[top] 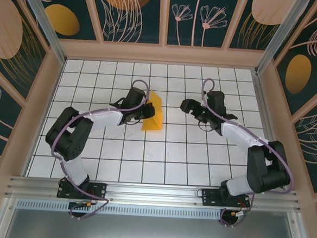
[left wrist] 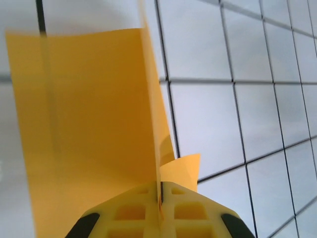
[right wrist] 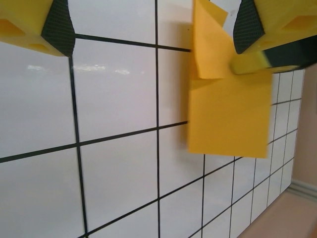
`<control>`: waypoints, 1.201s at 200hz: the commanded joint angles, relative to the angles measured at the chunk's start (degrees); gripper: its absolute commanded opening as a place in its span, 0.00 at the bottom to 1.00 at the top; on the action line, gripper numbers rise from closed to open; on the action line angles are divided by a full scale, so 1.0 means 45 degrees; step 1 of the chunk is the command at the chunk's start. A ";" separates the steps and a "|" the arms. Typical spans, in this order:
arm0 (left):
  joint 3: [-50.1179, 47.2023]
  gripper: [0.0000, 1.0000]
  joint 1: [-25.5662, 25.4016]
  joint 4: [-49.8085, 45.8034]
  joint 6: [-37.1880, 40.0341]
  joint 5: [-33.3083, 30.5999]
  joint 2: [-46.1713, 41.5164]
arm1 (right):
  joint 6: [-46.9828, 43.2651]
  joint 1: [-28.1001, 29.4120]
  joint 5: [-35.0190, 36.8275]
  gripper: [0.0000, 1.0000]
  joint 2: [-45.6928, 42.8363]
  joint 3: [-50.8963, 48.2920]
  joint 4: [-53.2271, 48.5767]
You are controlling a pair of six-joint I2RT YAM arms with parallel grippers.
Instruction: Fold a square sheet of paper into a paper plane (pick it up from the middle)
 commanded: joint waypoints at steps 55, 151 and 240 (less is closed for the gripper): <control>0.4097 0.00 -0.1543 -0.7497 0.2185 -1.0027 0.0600 | 0.0493 -0.2072 0.0159 0.91 -0.1232 -0.1053 -0.0655; 0.7643 0.00 -0.2892 -1.0272 0.1592 -1.3560 0.5814 | 0.0219 -0.3261 0.0487 0.91 -0.1221 -0.0924 -0.1541; 0.6453 0.41 -0.3571 -0.8416 0.0554 -0.9635 0.4645 | 0.0607 -0.3275 -0.0175 0.90 -0.0881 -0.0617 -0.1410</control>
